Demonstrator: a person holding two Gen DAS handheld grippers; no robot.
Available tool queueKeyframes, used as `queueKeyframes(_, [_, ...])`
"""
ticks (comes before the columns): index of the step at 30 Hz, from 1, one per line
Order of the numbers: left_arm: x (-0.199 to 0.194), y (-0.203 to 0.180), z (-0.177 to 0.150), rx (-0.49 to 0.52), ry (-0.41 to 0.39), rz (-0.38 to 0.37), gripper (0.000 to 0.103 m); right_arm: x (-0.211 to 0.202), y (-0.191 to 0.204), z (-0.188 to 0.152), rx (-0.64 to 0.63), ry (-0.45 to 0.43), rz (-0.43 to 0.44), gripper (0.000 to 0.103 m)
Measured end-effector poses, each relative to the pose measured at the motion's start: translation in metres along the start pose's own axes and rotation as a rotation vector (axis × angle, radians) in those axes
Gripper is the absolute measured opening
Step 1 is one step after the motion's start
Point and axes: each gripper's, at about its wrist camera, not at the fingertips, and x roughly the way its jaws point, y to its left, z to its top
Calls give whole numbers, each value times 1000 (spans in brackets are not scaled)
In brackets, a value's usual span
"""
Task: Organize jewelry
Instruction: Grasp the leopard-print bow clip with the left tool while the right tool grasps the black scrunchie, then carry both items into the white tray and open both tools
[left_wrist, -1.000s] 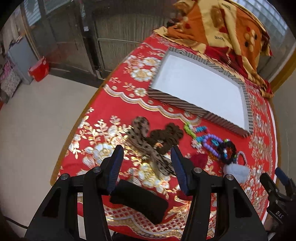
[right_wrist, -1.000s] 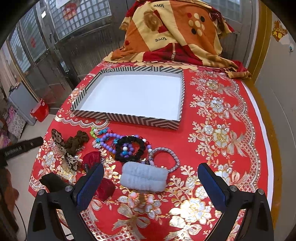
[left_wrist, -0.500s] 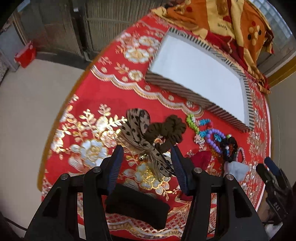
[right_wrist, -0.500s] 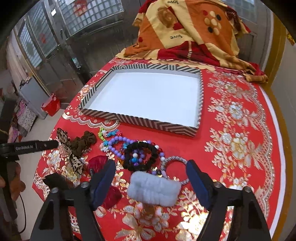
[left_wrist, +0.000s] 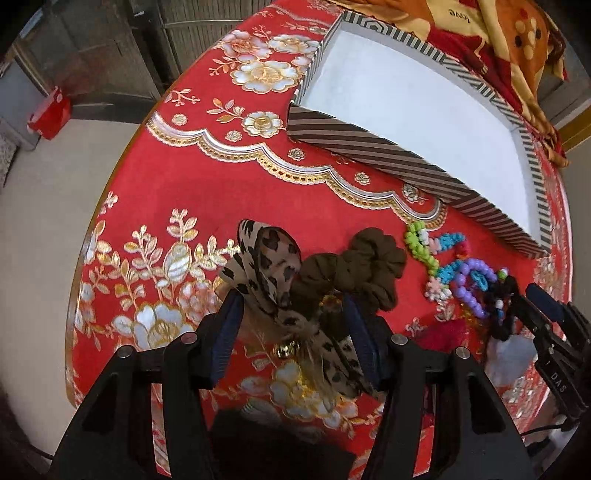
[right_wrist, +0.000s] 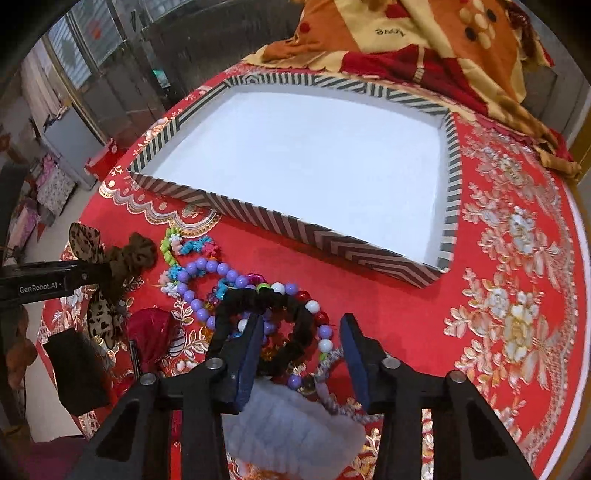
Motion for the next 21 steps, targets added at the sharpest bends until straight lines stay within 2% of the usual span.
queueKeyframes(4, [4,-1,6,12,0,-16,54,10,0,0,1,8,18,25])
queueKeyframes(6, [8,0,7,17,8,-37,25,10,1,0,3,6,19,12])
queueKeyframes(9, [9,3,9,14,-7,-68,16,8,-2,0,23,-8,29,8])
queueKeyframes(21, [-49,17,8,-2,-57,-177,13,-53,-2,6,40,-125,79,7])
